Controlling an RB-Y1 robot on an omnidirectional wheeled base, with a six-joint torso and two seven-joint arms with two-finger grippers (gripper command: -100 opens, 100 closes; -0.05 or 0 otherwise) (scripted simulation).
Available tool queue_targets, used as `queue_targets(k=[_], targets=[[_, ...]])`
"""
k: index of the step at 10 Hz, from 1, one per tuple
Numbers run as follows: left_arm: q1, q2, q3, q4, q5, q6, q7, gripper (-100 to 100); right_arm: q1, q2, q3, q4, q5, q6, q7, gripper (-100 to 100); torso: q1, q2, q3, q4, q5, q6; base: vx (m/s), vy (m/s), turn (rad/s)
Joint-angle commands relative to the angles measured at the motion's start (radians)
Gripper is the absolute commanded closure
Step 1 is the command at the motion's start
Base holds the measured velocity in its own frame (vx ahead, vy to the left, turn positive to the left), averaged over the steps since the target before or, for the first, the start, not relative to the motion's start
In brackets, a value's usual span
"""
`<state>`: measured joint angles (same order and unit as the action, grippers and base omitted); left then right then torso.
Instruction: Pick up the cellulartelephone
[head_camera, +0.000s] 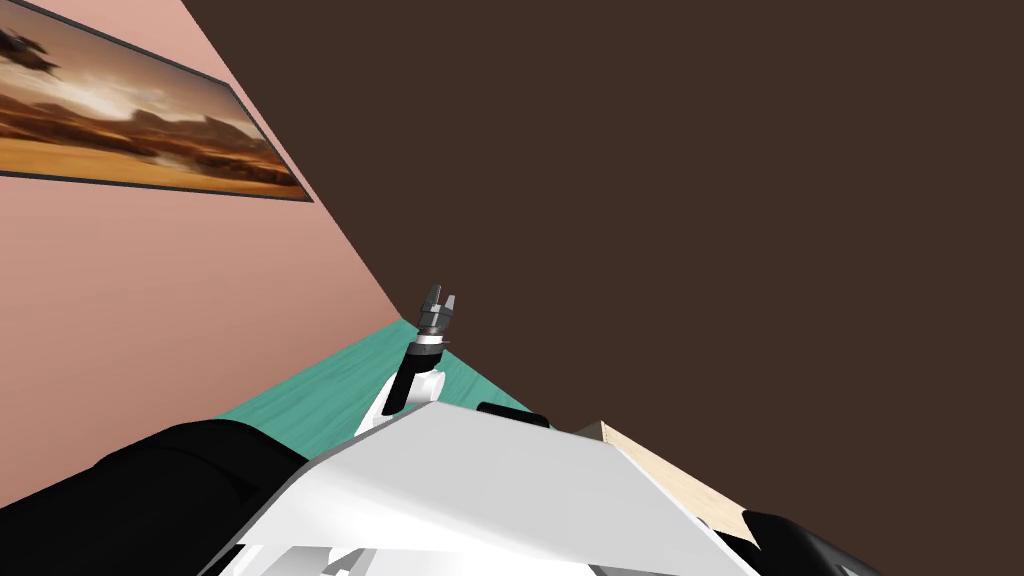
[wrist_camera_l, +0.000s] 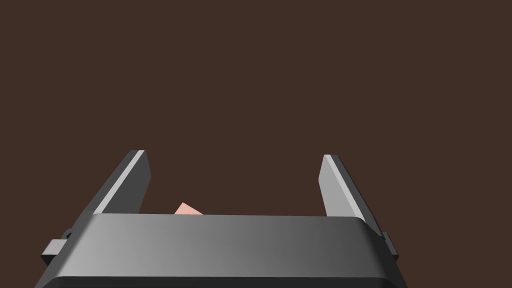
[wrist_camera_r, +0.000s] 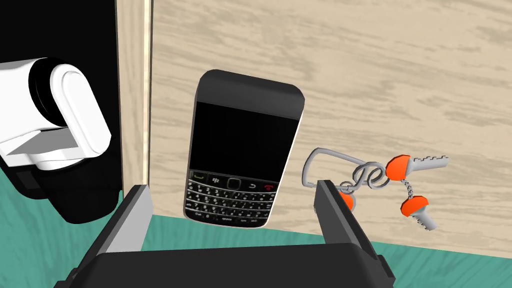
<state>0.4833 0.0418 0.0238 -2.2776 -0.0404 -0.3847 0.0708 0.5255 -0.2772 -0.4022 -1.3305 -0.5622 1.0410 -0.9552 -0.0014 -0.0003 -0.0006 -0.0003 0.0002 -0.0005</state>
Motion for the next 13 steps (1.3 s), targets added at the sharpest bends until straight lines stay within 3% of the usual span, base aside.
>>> queue_targets(k=[1, 6, 7, 8, 12, 13], targets=[[0.0, 0.0, 0.0, 0.0, 0.0, 0.0, 0.0, 0, -0.018, 0.004, 0.0, 0.028, 0.009, -0.014, -0.002, -100, 0.0, 0.0, 0.0, 0.0, 0.0, 0.0, -0.015, -0.007, 0.029], [0.0, 0.0, 0.0, 0.0, 0.0, 0.0, 0.0, 0, -0.091, 0.022, -0.001, 0.138, 0.043, -0.068, -0.009, -100, -0.001, 0.004, 0.002, 0.001, 0.0, 0.0, -0.042, -0.012, 0.04], [0.0, 0.0, 0.0, 0.0, 0.0, 0.0, 0.0, 0, -0.082, 0.02, -0.001, 0.123, 0.039, -0.06, -0.009, -100, -0.001, 0.004, 0.002, 0.001, -0.001, 0.0, -0.019, -0.004, 0.013], [0.0, 0.0, 0.0, 0.0, 0.0, 0.0, 0.0, 0, -0.083, 0.021, 0.0, 0.125, 0.04, -0.063, -0.009, 100, -0.002, 0.003, 0.002, 0.001, -0.001, 0.0, 0.0, 0.0, 0.0], [0.0, 0.0, 0.0, 0.0, 0.0, 0.0, 0.0, 0, -0.083, 0.021, -0.001, 0.125, 0.04, -0.062, -0.01, 100, -0.002, 0.001, 0.001, 0.0, -0.002, 0.0, 0.0, 0.0, 0.0], [0.0, 0.0, 0.0, 0.0, 0.0, 0.0, 0.0, 0, -0.083, 0.021, -0.001, 0.125, 0.04, -0.062, -0.01, 0, -0.002, 0.001, 0.001, 0.0, -0.002, 0.0, 0.0, 0.0, 0.0]])
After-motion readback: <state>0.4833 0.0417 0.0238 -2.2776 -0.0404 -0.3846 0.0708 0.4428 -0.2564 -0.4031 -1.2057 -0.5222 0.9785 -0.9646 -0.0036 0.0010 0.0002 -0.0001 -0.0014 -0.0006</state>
